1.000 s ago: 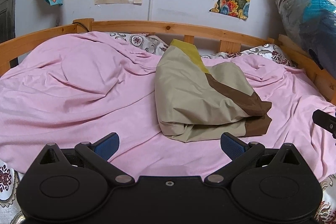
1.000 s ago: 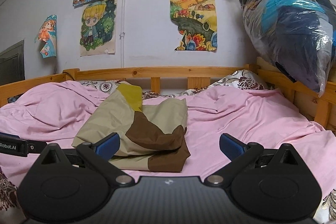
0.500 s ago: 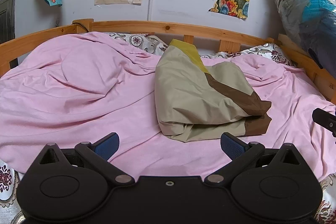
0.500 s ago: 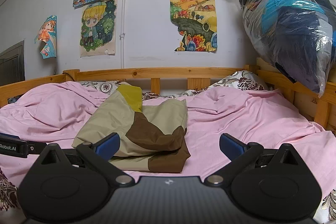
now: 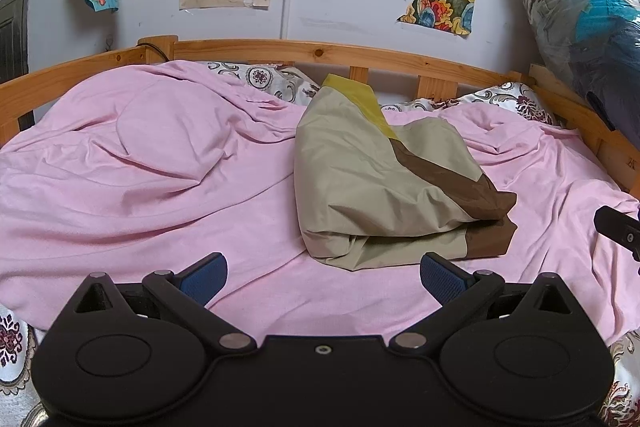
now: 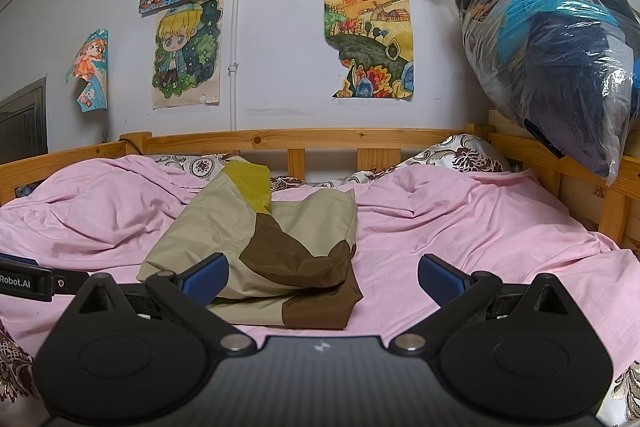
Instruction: Fold large clothes
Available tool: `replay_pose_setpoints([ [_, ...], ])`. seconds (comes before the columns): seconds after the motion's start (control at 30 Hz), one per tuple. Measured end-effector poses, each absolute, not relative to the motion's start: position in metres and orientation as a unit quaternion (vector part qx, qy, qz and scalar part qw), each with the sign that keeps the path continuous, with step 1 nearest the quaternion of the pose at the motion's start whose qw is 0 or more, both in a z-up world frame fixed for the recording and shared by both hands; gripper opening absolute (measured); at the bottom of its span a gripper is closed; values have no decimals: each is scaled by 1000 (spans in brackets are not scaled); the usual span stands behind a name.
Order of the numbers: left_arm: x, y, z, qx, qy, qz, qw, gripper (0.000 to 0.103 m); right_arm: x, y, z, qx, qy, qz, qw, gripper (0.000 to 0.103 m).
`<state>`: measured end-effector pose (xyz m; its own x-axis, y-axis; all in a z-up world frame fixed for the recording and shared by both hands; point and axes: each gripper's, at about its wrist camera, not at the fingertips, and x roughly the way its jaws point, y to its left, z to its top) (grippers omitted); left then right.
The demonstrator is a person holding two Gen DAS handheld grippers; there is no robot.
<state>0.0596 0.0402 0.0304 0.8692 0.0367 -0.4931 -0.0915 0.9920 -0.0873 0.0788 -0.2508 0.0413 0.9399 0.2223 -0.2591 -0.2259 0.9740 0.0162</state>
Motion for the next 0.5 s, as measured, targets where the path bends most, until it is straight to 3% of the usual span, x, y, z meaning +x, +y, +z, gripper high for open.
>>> replay_pose_setpoints([
  [0.5,59,39,31,-53,253,33,965,102,79,-251,41,-6,130,114,985,103],
])
